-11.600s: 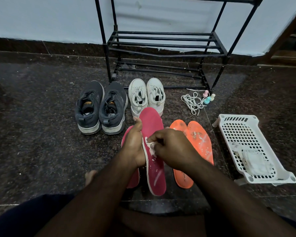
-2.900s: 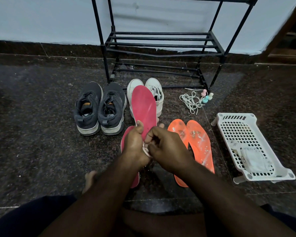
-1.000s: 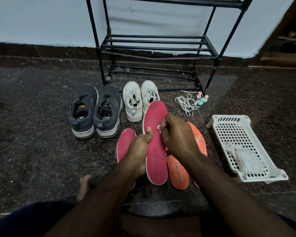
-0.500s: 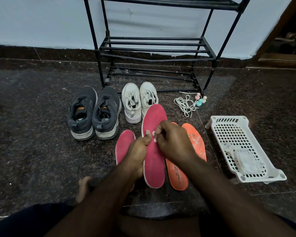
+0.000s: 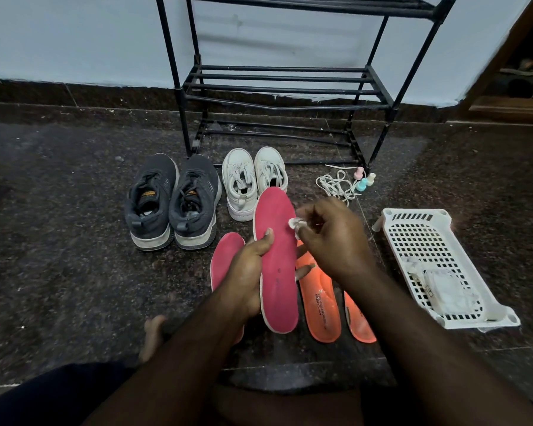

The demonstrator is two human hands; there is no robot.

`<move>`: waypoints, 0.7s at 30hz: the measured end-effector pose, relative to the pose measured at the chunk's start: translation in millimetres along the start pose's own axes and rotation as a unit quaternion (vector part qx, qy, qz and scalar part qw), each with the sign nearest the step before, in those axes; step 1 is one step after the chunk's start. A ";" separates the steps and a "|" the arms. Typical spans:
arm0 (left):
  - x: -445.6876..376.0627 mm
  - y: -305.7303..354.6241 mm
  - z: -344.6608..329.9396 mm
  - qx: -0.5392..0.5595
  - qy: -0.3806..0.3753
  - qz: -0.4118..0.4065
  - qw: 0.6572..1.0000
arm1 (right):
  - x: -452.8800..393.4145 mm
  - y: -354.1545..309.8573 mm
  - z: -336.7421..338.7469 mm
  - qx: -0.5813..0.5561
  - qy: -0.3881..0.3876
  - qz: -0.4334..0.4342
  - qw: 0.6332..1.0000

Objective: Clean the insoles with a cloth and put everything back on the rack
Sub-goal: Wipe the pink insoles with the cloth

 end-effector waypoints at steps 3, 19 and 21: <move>1.4 -0.6 -4.1 0.016 -0.007 0.016 1.000 | 3.9 -1.1 -11.1 0.053 -0.038 0.044 0.997; -0.5 -4.8 -1.8 0.011 0.019 -0.004 1.000 | 13.5 -11.4 -29.2 0.109 -0.076 0.046 0.990; -4.0 -2.5 3.4 0.026 0.028 0.007 0.999 | 25.1 -18.7 -36.9 0.097 -0.129 0.070 0.984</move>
Point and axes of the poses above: each hand's wrist, its own x-axis away from the middle knuckle, its own z-axis out of the back of the hand, y = z × x, the point moved 1 cm from there along -x, towards the middle knuckle, and after that the axes turned 6 degrees about -z, right-handed, at the moved point
